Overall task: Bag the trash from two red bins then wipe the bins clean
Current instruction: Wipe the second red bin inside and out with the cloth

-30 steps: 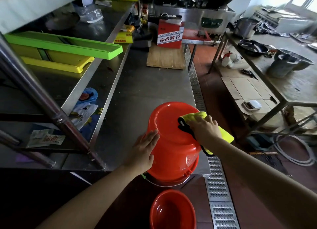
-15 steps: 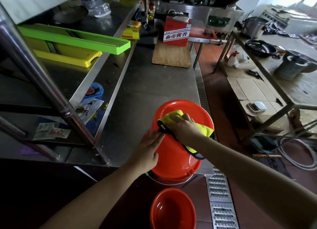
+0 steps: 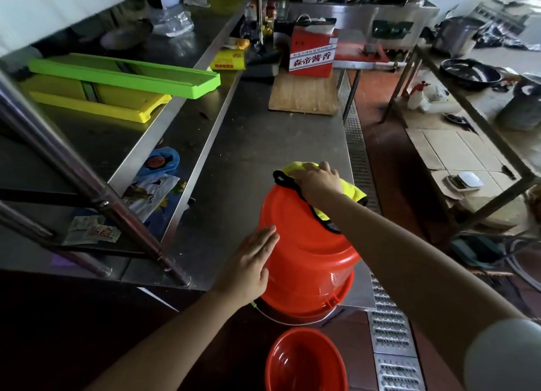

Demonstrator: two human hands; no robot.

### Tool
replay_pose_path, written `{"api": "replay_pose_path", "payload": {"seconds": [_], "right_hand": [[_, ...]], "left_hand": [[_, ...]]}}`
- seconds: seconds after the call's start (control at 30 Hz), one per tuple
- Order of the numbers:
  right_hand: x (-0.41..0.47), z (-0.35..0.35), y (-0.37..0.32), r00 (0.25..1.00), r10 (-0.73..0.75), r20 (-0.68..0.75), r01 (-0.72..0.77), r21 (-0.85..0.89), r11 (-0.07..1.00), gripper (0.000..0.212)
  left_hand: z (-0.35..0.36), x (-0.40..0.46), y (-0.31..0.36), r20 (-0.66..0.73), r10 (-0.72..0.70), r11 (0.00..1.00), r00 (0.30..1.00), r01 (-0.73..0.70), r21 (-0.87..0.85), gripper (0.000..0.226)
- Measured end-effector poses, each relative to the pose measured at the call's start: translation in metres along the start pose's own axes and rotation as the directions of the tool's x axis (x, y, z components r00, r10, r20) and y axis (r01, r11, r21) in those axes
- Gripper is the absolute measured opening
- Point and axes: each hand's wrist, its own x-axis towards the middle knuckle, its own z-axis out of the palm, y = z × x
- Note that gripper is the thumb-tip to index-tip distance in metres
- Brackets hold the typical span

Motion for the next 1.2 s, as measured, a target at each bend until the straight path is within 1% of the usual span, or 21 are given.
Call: {"api": "replay_pose_path", "payload": {"seconds": [0.1,0.17,0.27,0.33,0.43,0.53,0.67,0.73,0.83,0.87,0.93,0.97,1.0,1.07,1.1,1.13,1.2], "right_hand": [[-0.003,-0.002,0.036,0.993,0.112,-0.032,-0.112,0.007,0.994,0.037],[-0.014,0.000,0.059,0.986,0.156,-0.055,-0.154,0.047,0.987,0.037],[-0.041,0.008,0.084,0.979,0.178,-0.097,-0.164,0.136,0.977,0.036],[-0.061,0.012,0.093,0.972,0.214,-0.101,-0.187,0.224,0.956,0.037],[-0.089,0.021,0.103,0.962,0.255,-0.099,-0.218,0.288,0.933,0.037],[-0.124,0.033,0.110,0.956,0.267,-0.124,-0.216,0.323,0.921,0.037],[-0.161,0.045,0.096,0.940,0.264,-0.218,-0.167,0.382,0.909,0.037],[-0.177,0.049,0.082,0.936,0.247,-0.250,-0.146,0.363,0.920,0.037],[-0.202,0.058,0.056,0.940,0.168,-0.297,-0.080,0.288,0.954,0.044],[-0.209,0.061,0.046,0.939,0.131,-0.319,-0.048,0.255,0.966,0.047],[-0.218,0.066,0.029,0.933,0.035,-0.359,0.020,0.149,0.989,0.052],[-0.220,0.067,0.020,0.933,-0.013,-0.361,0.046,0.083,0.996,0.053],[-0.220,0.067,0.014,0.929,-0.058,-0.365,0.069,0.020,0.997,0.053],[-0.216,0.063,0.002,0.914,-0.151,-0.377,0.129,-0.082,0.988,0.053],[-0.212,0.060,-0.005,0.910,-0.194,-0.366,0.158,-0.126,0.979,0.052],[-0.208,0.056,-0.012,0.914,-0.225,-0.337,0.179,-0.164,0.970,0.051],[-0.195,0.047,-0.028,0.943,-0.226,-0.245,0.180,-0.193,0.964,0.045]], "left_hand": [[-0.001,0.007,0.007,-0.020,-0.023,0.999,1.000,0.023,0.032,0.075],[-0.002,0.012,0.011,-0.009,-0.042,0.998,0.999,0.043,0.055,0.081],[-0.004,0.014,0.014,0.039,-0.065,0.993,0.997,0.061,0.098,0.084],[-0.004,0.016,0.015,0.085,-0.080,0.987,0.993,0.067,0.146,0.085],[-0.004,0.016,0.016,0.116,-0.104,0.981,0.988,0.083,0.174,0.086],[-0.006,0.015,0.020,0.131,-0.110,0.982,0.985,0.088,0.165,0.084],[-0.009,0.017,0.024,0.141,-0.108,0.989,0.984,0.092,0.114,0.083],[-0.008,0.017,0.025,0.135,-0.111,0.991,0.985,0.100,0.088,0.083],[-0.010,0.015,0.025,0.145,-0.112,0.994,0.983,0.107,0.038,0.082],[-0.013,0.015,0.025,0.148,-0.107,0.994,0.983,0.108,0.001,0.080],[-0.020,0.016,0.025,0.159,-0.122,0.980,0.980,0.144,-0.134,0.078],[-0.023,0.015,0.025,0.165,-0.169,0.954,0.972,0.203,-0.220,0.077],[-0.025,0.016,0.026,0.163,-0.244,0.912,0.956,0.284,-0.296,0.076],[-0.027,0.015,0.021,0.169,-0.407,0.806,0.898,0.439,-0.396,0.072],[-0.027,0.013,0.016,0.182,-0.438,0.778,0.880,0.473,-0.414,0.070],[-0.025,0.010,0.009,0.192,-0.439,0.773,0.878,0.478,-0.417,0.068],[-0.019,0.003,-0.004,0.187,-0.421,0.777,0.888,0.459,-0.430,0.068]]}}
